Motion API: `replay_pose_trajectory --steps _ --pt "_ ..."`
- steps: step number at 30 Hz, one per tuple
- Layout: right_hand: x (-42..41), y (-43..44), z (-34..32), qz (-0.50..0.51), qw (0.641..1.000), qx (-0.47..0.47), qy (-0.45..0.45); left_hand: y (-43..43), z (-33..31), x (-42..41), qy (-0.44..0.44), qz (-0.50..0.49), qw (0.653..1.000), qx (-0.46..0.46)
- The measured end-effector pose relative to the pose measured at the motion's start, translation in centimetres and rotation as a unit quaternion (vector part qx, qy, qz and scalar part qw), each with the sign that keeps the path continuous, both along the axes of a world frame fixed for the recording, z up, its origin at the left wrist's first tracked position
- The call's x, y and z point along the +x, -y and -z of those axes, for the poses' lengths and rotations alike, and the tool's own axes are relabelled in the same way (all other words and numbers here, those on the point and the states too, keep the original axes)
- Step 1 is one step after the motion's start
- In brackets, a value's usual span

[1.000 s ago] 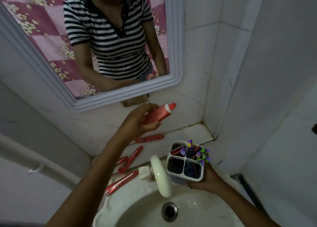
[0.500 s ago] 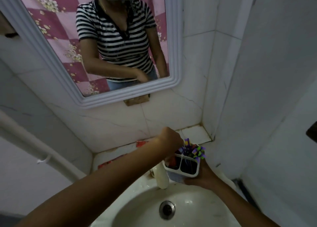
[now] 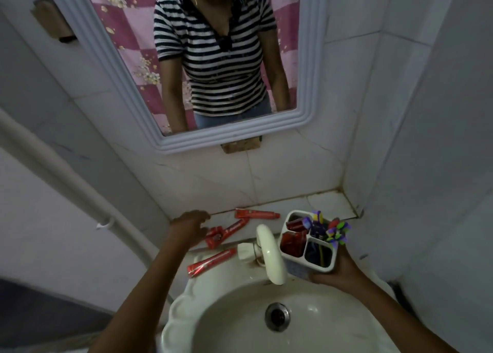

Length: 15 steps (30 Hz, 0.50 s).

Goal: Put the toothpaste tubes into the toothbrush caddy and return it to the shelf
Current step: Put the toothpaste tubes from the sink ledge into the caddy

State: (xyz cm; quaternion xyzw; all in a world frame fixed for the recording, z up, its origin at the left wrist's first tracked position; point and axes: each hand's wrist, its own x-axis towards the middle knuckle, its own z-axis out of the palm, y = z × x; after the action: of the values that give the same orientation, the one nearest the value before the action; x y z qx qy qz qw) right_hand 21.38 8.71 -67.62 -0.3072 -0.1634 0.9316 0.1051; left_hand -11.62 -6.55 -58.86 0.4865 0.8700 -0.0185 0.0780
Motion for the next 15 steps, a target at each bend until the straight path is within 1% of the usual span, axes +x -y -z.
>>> replay_pose_trajectory --steps 1,2,3,4,5,6,7,8,9,10,11,12,13,14,15 --pt "0.4 -0.1 0.5 0.003 0.999 0.045 0.021 1.0 1.4 -0.5 -0.005 -0.016 0.999 -0.048" --pt "0.6 -0.1 0.3 -0.018 0.995 0.096 0.03 1.9 2.6 -0.8 -0.006 -0.031 0.996 -0.083" --pt "0.6 -0.5 -0.4 0.016 0.999 0.039 0.015 2.6 3.7 -1.0 -0.011 -0.041 0.995 -0.094" --pt "0.7 -0.8 -0.6 0.052 0.998 -0.022 -0.011 3.2 4.7 -1.2 -0.019 -0.046 0.995 -0.086" --pt "0.7 -0.8 -0.2 0.066 0.996 -0.049 -0.022 3.6 5.5 -1.3 -0.027 -0.054 0.996 -0.064" --pt "1.1 -0.6 -0.1 0.063 0.996 -0.051 -0.036 3.8 6.2 -1.5 -0.034 -0.063 0.997 -0.039" --pt "1.4 -0.5 0.6 0.045 0.998 -0.041 -0.034 3.8 6.7 -1.6 -0.035 -0.071 0.997 -0.016" --pt "1.2 -0.8 0.3 -0.017 0.999 -0.015 -0.023 3.8 7.0 -1.9 -0.029 -0.077 0.997 0.002" --pt "0.9 -1.0 -0.5 -0.022 0.999 -0.041 -0.015 3.8 7.0 -2.0 -0.013 -0.083 0.996 0.018" --pt "1.1 -1.2 0.3 0.003 0.999 -0.04 -0.026 3.7 6.9 -2.1 0.012 -0.094 0.995 0.037" --pt "1.1 -1.5 1.1 -0.024 0.996 -0.066 -0.059 3.6 6.4 -2.1 0.039 -0.107 0.991 0.066" --pt "0.9 -1.0 1.7 -0.02 0.999 0.027 -0.022 3.4 5.8 -2.0 0.061 -0.122 0.985 0.108" --pt "0.5 -0.9 2.1 -0.014 1.0 0.011 -0.022 3.2 4.9 -1.7 0.076 -0.135 0.975 0.16" --pt "0.2 -0.8 1.9 -0.014 0.999 -0.001 -0.045 2.8 3.6 -1.3 0.088 -0.142 0.961 0.219" --pt "0.1 -0.8 1.9 0.005 1.0 0.003 -0.017 2.2 2.1 -0.6 0.098 -0.14 0.946 0.277"
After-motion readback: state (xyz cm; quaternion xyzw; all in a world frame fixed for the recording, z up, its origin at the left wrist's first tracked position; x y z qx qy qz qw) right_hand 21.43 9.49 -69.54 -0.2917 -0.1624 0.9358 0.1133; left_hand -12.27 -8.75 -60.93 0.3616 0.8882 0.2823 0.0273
